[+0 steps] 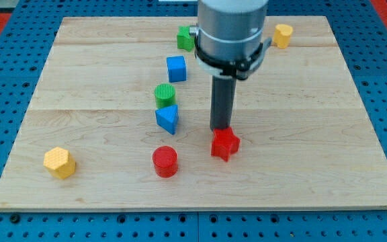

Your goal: Put the yellow heart to the right of the red star

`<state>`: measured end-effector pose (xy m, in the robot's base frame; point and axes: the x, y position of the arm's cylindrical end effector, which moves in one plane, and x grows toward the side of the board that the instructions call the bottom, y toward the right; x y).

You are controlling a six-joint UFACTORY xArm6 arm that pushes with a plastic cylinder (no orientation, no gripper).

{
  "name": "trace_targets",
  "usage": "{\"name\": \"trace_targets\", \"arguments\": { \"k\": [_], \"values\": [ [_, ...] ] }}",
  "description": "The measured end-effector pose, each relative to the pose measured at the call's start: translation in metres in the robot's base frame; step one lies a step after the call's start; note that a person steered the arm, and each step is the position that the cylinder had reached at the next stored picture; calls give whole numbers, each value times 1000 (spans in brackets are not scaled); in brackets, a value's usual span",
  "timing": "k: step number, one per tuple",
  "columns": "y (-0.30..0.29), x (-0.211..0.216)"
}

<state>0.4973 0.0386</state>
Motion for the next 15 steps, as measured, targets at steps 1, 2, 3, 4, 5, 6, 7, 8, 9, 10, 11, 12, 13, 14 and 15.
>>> {"name": "trace_targets", "arguments": {
  "k": [1,2,3,4,5,6,7,8,9,10,11,12,13,14,15],
  "values": [
    [0,28],
    [58,-14],
    [136,-71],
    [212,-136],
    [219,-216],
    [203,-282],
    [145,-258],
    [109,-226],
    [95,-171],
    [87,-184],
    [66,-172],
    [88,-126],
    [121,-87],
    [129,-92],
    [136,-101]
  ]
}}
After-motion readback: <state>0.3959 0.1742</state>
